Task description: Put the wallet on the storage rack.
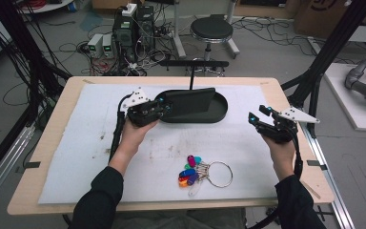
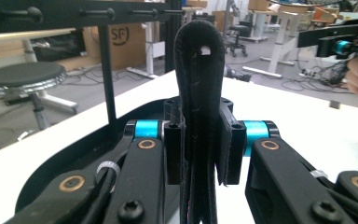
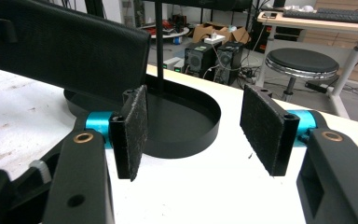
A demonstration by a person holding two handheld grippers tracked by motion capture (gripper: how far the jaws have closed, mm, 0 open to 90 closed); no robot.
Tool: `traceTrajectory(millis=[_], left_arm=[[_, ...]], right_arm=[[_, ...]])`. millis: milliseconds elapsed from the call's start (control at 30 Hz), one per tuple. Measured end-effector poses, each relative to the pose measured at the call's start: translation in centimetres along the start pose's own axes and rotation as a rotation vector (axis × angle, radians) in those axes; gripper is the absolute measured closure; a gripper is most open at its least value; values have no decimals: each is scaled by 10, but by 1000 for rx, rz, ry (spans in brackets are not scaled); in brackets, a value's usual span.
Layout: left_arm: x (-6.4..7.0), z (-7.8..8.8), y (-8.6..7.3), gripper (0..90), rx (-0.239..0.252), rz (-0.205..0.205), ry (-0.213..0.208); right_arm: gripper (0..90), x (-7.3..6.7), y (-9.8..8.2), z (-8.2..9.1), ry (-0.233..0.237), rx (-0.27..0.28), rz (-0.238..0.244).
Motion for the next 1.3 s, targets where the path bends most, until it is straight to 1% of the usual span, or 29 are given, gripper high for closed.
traceTrajectory(millis=[167, 267, 333, 500, 800, 900, 933, 1033, 1067, 1133, 1300], left_arm=[[-7, -7, -6, 759, -6, 7, 16], [-11, -14, -7, 760, -17, 19, 22], [-12, -20, -6, 760, -22, 13, 25], [-13, -37, -3, 760, -15, 10, 25], [-19, -67, -13, 760, -39, 8, 38], [-21, -75, -19, 760, -65, -7, 47], [-22, -75, -21, 759, -59, 2, 43], [-26, -75, -22, 759, -58, 15, 50], [-28, -74, -23, 758, -61, 15, 46], [-32, -73, -24, 757, -76, 10, 59], [-38, -70, -27, 753, -95, 8, 69]], right_arm=[[430, 1, 0, 1, -4, 2, 0], [432, 1, 0, 1, -1, 1, 0], [433, 0, 0, 0, -1, 1, 2], [434, 0, -1, 0, 1, -1, 2], [445, 2, -3, 4, -7, 3, -6], [449, 3, -4, 6, -11, 7, -6], [449, 4, -4, 6, -11, 6, -6], [448, 4, -6, 6, -12, 2, -7], [448, 4, -6, 6, -11, 1, -7], [449, 4, -6, 6, -8, -2, -6], [448, 2, -6, 4, -4, -8, 2]])
Point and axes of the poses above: each handheld gripper's, and its own axes: z roughly backward along the jaws, y roughly out of its top, x roughly to its right, the point moved 6 cm from there along -z, roughly forward along the jaws, and after that the axes turned 9 degrees about z, right-handed, at the moved point
